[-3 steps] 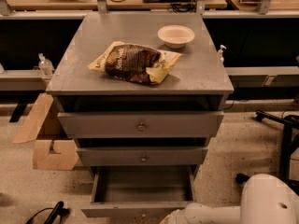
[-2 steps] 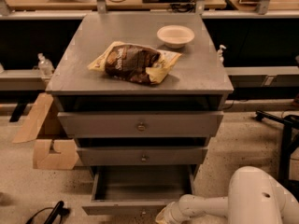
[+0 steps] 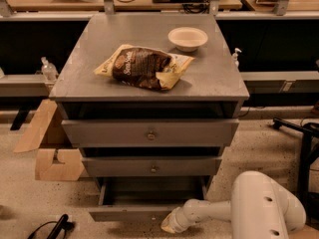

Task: Close bottom drawer

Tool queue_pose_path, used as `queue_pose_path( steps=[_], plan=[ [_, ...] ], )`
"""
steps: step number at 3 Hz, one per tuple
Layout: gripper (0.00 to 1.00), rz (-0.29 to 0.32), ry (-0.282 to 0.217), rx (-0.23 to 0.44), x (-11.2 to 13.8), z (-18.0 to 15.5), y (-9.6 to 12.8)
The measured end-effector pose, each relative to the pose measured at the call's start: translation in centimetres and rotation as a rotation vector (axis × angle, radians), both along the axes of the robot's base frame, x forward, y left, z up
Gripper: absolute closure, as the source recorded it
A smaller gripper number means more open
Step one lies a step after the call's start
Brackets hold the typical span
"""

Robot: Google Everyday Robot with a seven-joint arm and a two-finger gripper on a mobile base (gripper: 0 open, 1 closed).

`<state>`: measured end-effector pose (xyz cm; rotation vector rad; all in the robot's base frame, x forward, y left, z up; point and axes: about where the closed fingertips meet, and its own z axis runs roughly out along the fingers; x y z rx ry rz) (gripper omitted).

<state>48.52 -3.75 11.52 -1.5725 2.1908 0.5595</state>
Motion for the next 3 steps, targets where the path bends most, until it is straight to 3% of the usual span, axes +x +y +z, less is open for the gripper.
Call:
queue_pose_path(
  steps=[1, 2, 3],
  plan=[
    [1.0, 0.005, -0.01, -0.006, 0.7, 0.1, 0.4],
    [1.0, 0.018, -0.041, -0.024, 3.4, 0.7, 1.2],
    [1.0, 0.018, -0.041, -0.025, 3.4, 0.7, 1.2]
  ],
)
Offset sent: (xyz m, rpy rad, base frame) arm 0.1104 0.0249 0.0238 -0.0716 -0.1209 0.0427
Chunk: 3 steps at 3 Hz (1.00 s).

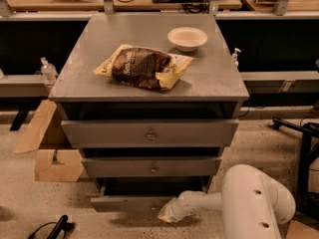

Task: Close bottom drawer

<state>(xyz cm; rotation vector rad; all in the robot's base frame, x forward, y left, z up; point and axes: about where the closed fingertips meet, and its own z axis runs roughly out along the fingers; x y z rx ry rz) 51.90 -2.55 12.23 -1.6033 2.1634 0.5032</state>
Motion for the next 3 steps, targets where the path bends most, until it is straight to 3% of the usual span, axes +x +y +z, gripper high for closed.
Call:
queue_pose_path(
  steps=[1, 2, 3],
  plan=[
    [1.0, 0.005, -0.026, -0.022, 2.4, 0.7, 0.1],
    [1.0, 0.005, -0.026, -0.022, 2.3, 0.7, 0.1],
    [1.0, 0.001, -0.045, -0.038, 4.6, 0.9, -0.1]
  ],
)
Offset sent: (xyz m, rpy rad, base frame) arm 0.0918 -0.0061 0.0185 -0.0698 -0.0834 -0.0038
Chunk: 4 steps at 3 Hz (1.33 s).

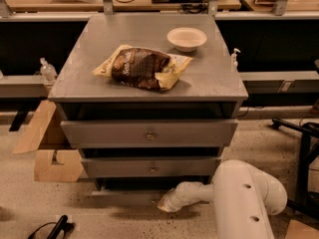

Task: Close bottom drawer

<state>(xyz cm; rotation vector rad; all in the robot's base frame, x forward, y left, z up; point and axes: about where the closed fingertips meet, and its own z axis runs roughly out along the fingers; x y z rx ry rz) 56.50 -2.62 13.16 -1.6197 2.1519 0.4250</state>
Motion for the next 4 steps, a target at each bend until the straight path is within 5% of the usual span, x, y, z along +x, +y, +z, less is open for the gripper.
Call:
queue_pose_path(
  steps=[4],
  plan=[
    [0.12, 0.005, 0.007, 0.002, -0.51, -0.35, 0.37]
  ],
)
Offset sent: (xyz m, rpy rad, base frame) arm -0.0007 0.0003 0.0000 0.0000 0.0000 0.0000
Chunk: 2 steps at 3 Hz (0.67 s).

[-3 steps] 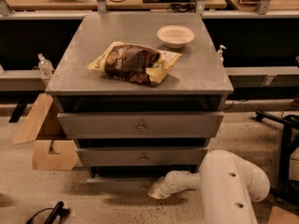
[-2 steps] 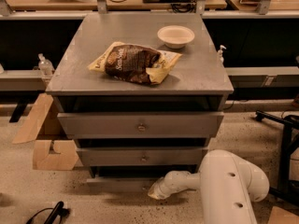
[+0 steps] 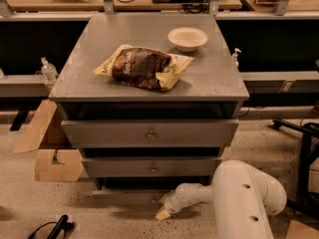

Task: Close bottom drawer

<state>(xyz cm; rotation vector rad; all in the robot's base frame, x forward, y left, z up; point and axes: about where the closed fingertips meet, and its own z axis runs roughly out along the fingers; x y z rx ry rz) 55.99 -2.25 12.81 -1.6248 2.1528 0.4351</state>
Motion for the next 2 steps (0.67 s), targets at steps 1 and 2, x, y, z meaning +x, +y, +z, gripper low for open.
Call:
queue_pose_path(
  steps=[1, 2],
  plan=[
    [0.0, 0.001, 0.002, 0.001, -0.13, -0.1, 0.09],
    [0.0, 0.001, 0.002, 0.001, -0.13, -0.1, 0.1]
  ],
)
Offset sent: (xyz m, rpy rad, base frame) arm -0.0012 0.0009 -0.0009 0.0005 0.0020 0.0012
